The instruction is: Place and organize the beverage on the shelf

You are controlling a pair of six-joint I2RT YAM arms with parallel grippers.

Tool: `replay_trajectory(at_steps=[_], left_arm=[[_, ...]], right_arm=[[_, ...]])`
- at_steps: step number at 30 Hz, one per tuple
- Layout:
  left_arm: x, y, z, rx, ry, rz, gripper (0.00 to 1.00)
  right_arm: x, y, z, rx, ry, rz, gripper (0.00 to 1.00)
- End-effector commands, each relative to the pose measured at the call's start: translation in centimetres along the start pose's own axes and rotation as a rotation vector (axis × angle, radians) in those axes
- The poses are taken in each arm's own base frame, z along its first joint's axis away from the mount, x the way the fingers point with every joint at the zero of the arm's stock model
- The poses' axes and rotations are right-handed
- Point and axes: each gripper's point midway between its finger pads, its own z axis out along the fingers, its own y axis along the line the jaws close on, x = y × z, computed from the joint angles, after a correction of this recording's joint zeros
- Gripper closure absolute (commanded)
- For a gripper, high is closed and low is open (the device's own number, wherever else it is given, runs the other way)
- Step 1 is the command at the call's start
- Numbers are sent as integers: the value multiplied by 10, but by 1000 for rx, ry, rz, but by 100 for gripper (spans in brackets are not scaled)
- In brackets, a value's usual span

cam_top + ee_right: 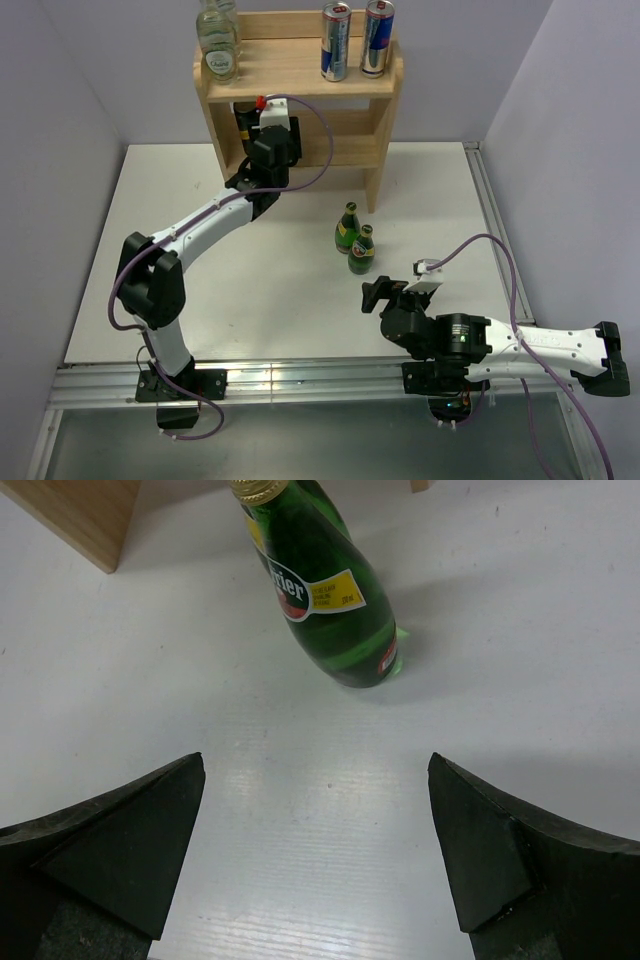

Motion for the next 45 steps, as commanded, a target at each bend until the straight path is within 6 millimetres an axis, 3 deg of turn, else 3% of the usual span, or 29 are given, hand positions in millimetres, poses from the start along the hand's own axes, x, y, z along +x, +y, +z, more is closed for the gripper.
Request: replay_trajectory(at_steps=[1,7,10,12,16,17,22,25,37,45], left_arm=[[-44,35,12,-131,-116,-76,100],[-41,57,8,-233,-154,-109,100],[-40,60,7,-249,-157,-111,95],[-34,60,11,-246,-141,-101,87],[-24,54,14,-208,-115,-89,53],[-23,50,14,-183,-112,-90,38],[-12,41,13,-120,-84,-87,10],[-6,32,11,-62,-61,-84,1],[13,27,-7,6,0,-107,1],[19,25,-36,43,24,-121,1]], right_arm=[[-4,2,1,-1,-27,22,0],[-4,2,1,-3,-26,23,0],[-4,2,1,-3,-26,23,0],[-4,2,1,-1,-26,24,0],[-4,1,1,1,-25,24,0],[-4,1,1,1,-25,26,0],[-4,1,1,3,-25,23,0],[-4,1,1,5,-26,25,0],[-5,1,1,7,-28,25,0],[-5,0,1,9,-31,25,0]])
